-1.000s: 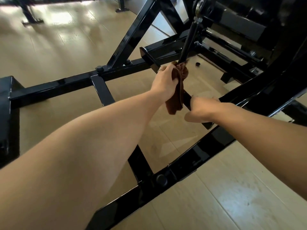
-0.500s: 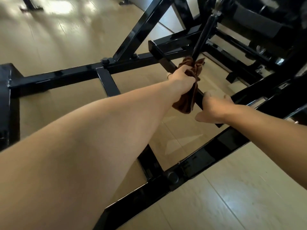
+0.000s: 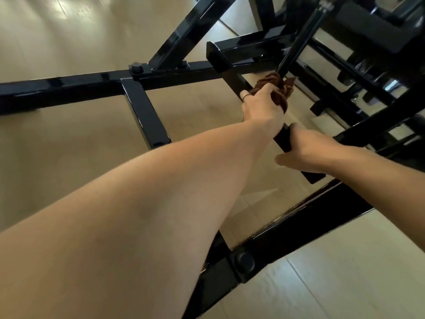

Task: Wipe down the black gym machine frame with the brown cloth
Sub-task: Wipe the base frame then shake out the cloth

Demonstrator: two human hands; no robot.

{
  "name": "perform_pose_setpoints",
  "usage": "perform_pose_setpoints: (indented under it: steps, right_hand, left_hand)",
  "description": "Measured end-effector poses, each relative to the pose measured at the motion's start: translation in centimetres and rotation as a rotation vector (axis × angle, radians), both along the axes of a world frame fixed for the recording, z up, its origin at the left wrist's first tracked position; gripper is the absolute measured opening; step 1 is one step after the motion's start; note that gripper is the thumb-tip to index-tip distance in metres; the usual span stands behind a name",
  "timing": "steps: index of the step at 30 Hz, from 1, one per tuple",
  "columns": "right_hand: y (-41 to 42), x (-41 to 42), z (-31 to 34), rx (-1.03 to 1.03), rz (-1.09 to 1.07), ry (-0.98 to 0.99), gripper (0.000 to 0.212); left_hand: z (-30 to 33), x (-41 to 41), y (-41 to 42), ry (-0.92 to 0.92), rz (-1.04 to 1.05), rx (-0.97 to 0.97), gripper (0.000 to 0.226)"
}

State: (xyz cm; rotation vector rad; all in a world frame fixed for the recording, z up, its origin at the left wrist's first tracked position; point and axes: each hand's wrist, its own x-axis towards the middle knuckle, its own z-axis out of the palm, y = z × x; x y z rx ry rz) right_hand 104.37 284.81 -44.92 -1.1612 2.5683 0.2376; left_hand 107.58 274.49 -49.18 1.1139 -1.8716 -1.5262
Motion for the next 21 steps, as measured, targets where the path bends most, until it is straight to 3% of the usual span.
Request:
perform_pose_setpoints:
  steps: [5, 10, 16, 21]
  right_hand:
    - [-2.6, -0.2, -1.3, -0.169, -0.040, -0.103, 0.073]
    - [-3.1, -0.9, -2.0, -0.169, -0.065, -0.098, 0.066]
    - [-2.8, -0.4, -2.0, -0.151, -0.073, -0.105, 0.076]
    - [-2.6, -0.5, -2.2, -0.174, -0.059, -0.079, 0.081]
  left_hand:
    - [-1.0, -1.2, -1.9, 0.106, 0.103, -0.037, 0.047]
    - [-1.5, -1.3, -6.3, 0.152, 0.133, -0.011, 0.053]
    - [-0.8, -2.3, -10.9, 0.049, 0.123, 0.053, 0.078]
    - [-0.8, -2.5, -14.4, 0.008, 0.132, 0.042, 0.084]
